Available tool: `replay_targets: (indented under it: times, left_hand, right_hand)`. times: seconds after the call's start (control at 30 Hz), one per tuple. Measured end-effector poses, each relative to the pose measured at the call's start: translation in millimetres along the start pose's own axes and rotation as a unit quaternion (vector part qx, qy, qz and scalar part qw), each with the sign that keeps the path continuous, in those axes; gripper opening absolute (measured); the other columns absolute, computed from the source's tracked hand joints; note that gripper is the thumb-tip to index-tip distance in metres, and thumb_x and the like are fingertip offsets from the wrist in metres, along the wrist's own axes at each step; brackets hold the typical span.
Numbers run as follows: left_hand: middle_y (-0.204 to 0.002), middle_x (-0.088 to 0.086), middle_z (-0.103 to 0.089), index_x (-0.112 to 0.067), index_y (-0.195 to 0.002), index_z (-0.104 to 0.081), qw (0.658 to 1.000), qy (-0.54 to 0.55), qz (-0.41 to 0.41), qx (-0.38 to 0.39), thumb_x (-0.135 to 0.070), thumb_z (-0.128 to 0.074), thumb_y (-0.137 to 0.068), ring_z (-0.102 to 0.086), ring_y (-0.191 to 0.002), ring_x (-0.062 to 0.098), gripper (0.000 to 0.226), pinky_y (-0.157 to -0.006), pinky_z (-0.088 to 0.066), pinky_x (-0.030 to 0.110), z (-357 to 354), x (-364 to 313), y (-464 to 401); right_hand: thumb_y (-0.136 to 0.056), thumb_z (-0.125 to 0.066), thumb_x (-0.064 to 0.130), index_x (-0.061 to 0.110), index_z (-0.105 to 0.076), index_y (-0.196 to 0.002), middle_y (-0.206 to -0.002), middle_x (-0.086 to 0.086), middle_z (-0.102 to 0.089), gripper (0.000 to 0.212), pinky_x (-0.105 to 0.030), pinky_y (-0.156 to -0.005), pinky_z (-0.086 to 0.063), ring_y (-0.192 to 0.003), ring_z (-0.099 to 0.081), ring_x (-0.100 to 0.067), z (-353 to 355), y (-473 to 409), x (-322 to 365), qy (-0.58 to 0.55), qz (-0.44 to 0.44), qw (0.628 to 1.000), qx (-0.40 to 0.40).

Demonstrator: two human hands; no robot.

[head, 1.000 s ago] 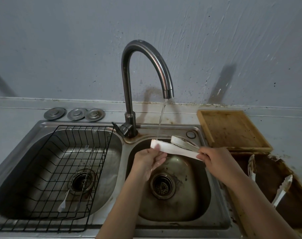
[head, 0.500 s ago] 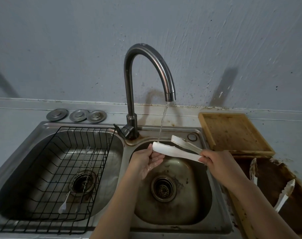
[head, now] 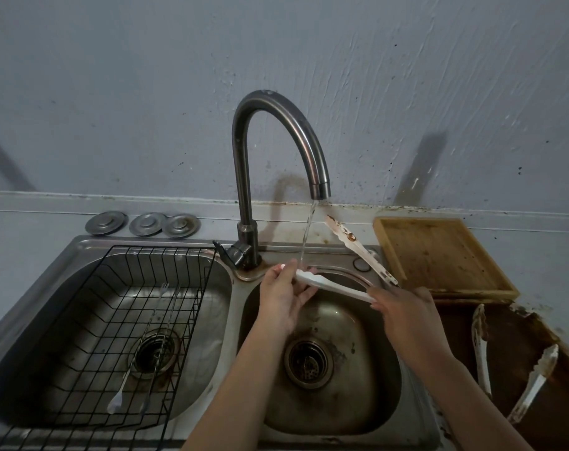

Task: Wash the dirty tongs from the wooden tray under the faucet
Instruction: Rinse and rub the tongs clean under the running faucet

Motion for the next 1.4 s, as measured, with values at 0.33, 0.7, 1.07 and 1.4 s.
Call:
replay_targets:
  times: [0.33,0.7,1.07,1.4]
  left_hand:
    - [-0.091,0.010,-0.065,-0.002,-0.106,-0.059,0.994,-0.074,-0.058,-0.047,-0.011,-0.050,-0.095,-0.068,-0.078,0.018,0.016,-0.065,-0.057,0.033,-4,-22,-11]
    - [-0.087,0.011,-0.062,-0.008,-0.087,-0.057,0.991,-0.025,-0.108,-0.074,-0.005,-0.054,-0.093,-0.063,-0.073,0.020,0.007,-0.051,-0.059,0.030,14,-58,5]
    - [-0.097,0.019,-0.067,0.000,-0.109,-0.054,0.970,-0.197,-0.126,-0.060,0.004,-0.077,-0.070,-0.066,-0.080,0.028,0.046,-0.065,-0.058,0.031,12,-31,18]
    - [-0.082,0.015,-0.064,-0.004,-0.079,-0.059,0.983,-0.141,-0.079,-0.086,-0.005,-0.043,-0.096,-0.065,-0.077,0.026,0.023,-0.068,-0.057,0.038,22,-38,7]
  right_hand:
    - [-0.080,-0.068,0.014,0.018,-0.066,-0.110,-0.086,0.000,-0.074,0.031,-0.038,-0.077,-0.049,-0.079,-0.068,-0.018,-2,2,10,-0.011,0.038,0.998,-0.045]
    - [-0.087,-0.055,0.043,0.018,-0.039,-0.134,-0.115,0.005,-0.058,0.056,-0.033,-0.085,-0.050,-0.098,-0.059,-0.014,-23,-9,-3,-0.384,-0.186,0.902,0.067]
    - [-0.076,-0.071,0.040,0.016,-0.045,-0.080,-0.070,0.002,-0.052,0.036,-0.024,-0.053,-0.034,-0.061,-0.048,-0.010,-45,-33,26,-0.371,-0.208,0.896,0.124]
    - [-0.075,-0.074,0.037,0.011,-0.054,-0.083,-0.071,-0.001,-0.056,0.034,-0.025,-0.057,-0.042,-0.064,-0.054,-0.013,-39,-15,-12,-0.321,-0.239,0.912,0.092]
Point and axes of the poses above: each hand's wrist, its own y-axis away from the middle knuckle, its own z-axis out of the back of the hand, x = y × z, the point moved 9 cm from there along -y, towards the middle knuckle
